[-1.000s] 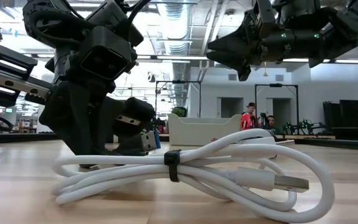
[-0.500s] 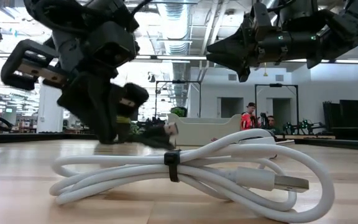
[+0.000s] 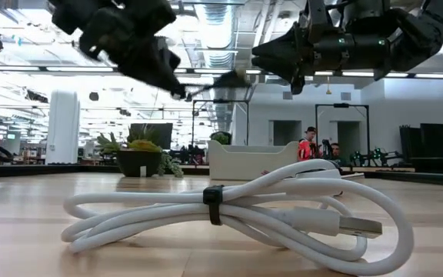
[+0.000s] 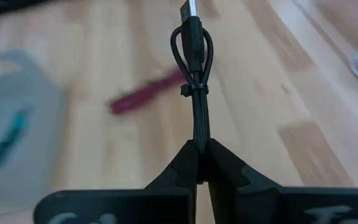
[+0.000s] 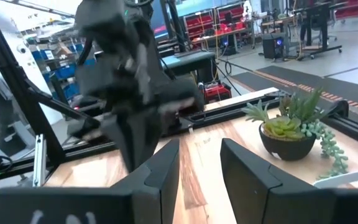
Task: Pick and place USB-C Cables
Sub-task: Put the black charger cable into the white bin
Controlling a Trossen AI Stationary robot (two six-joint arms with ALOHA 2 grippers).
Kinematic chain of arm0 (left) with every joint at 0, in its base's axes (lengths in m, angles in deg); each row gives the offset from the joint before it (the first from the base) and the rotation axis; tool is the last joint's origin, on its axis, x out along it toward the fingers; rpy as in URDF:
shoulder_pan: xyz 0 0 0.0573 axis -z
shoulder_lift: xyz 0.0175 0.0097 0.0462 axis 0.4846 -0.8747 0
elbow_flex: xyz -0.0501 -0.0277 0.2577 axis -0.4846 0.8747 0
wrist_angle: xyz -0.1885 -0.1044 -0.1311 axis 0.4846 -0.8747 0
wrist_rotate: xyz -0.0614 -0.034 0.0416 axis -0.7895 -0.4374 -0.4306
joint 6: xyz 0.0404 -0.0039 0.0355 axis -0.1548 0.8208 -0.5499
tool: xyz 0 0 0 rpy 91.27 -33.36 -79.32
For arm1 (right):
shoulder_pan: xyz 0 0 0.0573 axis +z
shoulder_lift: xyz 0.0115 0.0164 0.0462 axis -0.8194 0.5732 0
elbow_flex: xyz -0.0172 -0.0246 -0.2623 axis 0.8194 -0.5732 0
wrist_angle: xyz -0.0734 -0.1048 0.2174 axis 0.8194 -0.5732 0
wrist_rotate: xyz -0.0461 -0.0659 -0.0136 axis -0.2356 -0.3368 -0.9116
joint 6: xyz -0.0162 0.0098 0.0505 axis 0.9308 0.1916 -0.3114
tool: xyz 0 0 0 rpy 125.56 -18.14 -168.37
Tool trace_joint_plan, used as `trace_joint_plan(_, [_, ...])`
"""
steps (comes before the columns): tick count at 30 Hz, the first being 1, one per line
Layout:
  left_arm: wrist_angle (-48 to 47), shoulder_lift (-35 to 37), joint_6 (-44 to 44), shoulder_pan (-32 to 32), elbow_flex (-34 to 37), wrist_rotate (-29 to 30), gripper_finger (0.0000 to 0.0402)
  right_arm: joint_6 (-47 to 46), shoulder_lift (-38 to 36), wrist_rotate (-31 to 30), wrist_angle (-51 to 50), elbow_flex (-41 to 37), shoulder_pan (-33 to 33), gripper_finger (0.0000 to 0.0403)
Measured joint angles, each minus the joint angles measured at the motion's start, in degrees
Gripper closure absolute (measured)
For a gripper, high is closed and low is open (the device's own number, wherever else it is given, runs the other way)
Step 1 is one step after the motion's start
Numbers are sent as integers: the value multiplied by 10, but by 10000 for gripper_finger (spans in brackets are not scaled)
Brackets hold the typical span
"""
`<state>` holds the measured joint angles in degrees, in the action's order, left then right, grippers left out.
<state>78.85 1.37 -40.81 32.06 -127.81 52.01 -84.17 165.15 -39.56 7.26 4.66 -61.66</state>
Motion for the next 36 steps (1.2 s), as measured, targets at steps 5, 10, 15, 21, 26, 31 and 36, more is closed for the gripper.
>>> trace_joint_plan(5, [112, 55, 10, -27, 30, 13, 401, 2, 0, 0, 1, 2, -7, 261])
trace_joint_plan(10, [316, 104, 49, -60, 140, 32, 401, 2, 0, 0, 6, 2, -17, 263])
trace_joint_plan(15, [535, 124, 103, -83, 230, 42, 401, 2, 0, 0, 27, 2, -26, 263])
trace_joint_plan(21, [663, 97, 111, -91, 251, 50, 401, 3, 0, 0, 24, 15, -37, 262])
trace_joint_plan(26, [734, 19, 98, -91, 231, 39, 401, 4, 0, 0, 25, 18, -37, 261])
trace_joint_plan(31, [917, -101, 135, -118, 219, 2, 401, 4, 0, 0, 23, 18, -37, 257])
trace_joint_plan(36, [928, -190, 168, -140, 178, -38, 401, 14, 0, 0, 24, 18, -38, 256])
